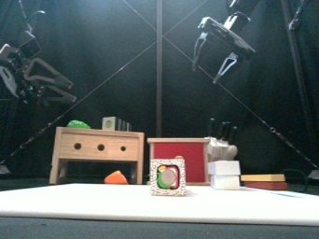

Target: Grab cleaver

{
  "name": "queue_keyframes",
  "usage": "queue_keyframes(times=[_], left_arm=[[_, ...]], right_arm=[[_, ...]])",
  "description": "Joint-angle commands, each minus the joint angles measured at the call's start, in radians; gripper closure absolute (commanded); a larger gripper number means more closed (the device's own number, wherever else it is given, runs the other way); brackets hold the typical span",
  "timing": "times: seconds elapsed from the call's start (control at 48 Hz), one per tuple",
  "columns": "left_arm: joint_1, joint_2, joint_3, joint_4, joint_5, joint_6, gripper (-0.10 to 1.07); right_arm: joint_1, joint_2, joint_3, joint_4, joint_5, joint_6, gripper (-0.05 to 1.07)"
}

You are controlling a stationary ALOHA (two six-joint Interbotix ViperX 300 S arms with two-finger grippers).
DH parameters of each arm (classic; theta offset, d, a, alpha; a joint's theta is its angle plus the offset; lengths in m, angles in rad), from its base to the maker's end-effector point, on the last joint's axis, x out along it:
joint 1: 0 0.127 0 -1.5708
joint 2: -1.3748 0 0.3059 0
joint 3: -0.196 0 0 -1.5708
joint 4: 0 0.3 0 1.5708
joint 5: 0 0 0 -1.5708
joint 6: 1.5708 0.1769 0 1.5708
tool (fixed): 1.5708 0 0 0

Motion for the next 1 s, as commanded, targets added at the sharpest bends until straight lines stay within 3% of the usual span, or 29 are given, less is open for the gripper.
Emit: queue_keyframes(times=[0.0,0.208,0.396,0.729,0.979], left_arm=[[0.002,0.003,-0.02,-0.003,-0.003,0.002,0.07],[-0.003,0.003,-0.02,-0.003,-0.002,-0.002,0.07],[-0.003,0.003,-0.018,-0.003,-0.002,0.0,0.07],[-0.002,0.002,-0.014,-0.003,-0.002,0.0,0.07],[0.0,0.003,-0.014,-0.003,0.0,0.0,0.07]], right_arm=[[-0.011,0.011,-0.044,0.0,0.011,-0.028,0.02],[-0.043,0.089,-0.097,0.012,0.028,-0.08,0.02],[-0.095,0.14,-0.018,0.04,0.032,-0.078,0.02],[-0.199,0.222,0.021,-0.005,-0.069,-0.08,0.03],[-0.192,0.224,0.038,0.005,-0.071,-0.078,0.2]])
